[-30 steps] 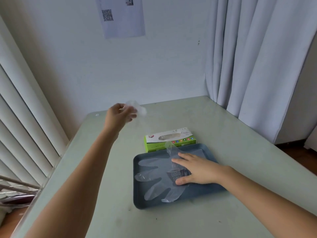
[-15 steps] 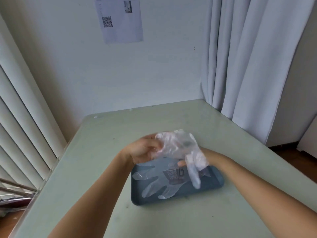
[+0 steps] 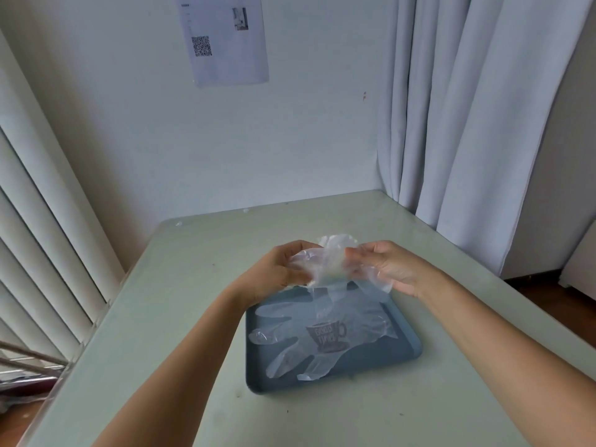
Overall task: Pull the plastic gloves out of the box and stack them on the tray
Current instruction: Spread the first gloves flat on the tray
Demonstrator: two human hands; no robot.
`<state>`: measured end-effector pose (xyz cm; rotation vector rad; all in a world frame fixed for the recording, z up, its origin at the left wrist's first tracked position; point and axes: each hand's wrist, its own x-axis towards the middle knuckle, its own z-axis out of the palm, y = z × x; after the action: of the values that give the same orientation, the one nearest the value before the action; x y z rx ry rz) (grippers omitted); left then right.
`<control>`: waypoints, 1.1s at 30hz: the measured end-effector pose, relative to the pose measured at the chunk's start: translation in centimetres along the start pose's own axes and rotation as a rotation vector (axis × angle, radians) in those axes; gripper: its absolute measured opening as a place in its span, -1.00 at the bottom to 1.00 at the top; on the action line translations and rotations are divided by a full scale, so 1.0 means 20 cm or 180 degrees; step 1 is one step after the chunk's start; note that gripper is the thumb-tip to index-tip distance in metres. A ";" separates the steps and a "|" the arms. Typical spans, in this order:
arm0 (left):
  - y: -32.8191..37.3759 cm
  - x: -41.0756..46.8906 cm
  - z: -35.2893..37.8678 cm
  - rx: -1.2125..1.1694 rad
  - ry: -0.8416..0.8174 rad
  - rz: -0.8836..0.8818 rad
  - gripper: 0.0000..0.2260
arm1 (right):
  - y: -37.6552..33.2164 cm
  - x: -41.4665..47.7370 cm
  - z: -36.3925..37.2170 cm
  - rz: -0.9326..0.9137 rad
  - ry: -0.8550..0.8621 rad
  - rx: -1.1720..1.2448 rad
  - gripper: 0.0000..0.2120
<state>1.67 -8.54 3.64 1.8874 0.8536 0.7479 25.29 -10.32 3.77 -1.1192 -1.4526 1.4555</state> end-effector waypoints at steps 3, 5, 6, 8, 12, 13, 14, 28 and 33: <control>-0.01 0.00 0.00 0.0308 -0.0027 -0.0092 -0.56 | -0.05 -0.03 0.04 -0.0090 0.0011 -0.0059 -0.82; -0.01 0.00 0.01 -0.0418 -0.0077 -0.0338 -0.49 | -0.05 -0.04 0.06 -0.0118 -0.0038 -0.0043 -0.92; -0.02 0.00 0.01 -0.1021 -0.0170 -0.0457 -0.43 | -0.05 -0.05 0.08 -0.0148 -0.0023 0.0080 -0.89; -0.04 -0.01 0.02 -0.2039 -0.0332 -0.0720 -0.24 | -0.04 -0.06 0.10 -0.0238 0.0036 0.0551 -0.80; -0.15 -0.03 0.10 -0.2794 -0.0378 -0.1021 0.02 | -0.01 -0.10 0.12 -0.0284 -0.0176 0.1456 -0.54; -0.17 -0.04 0.13 -0.2789 -0.0445 -0.1050 0.02 | 0.00 -0.11 0.12 -0.0290 -0.0217 0.1548 -0.50; -0.18 -0.05 0.17 -0.2760 -0.0537 -0.1053 0.02 | 0.01 -0.12 0.14 -0.0299 -0.0235 0.1694 -0.48; -0.08 0.00 0.28 -0.2710 0.0177 0.0052 -0.48 | 0.07 -0.20 0.22 -0.0324 -0.0378 0.1838 -0.37; 0.00 -0.07 0.13 -0.1592 0.0514 -0.0032 -0.81 | 0.08 -0.24 0.16 -0.0210 -0.0812 0.1461 -0.40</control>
<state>2.92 -10.99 2.39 1.3915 0.6928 1.0122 23.93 -16.01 2.42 -0.6154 -1.2146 1.8150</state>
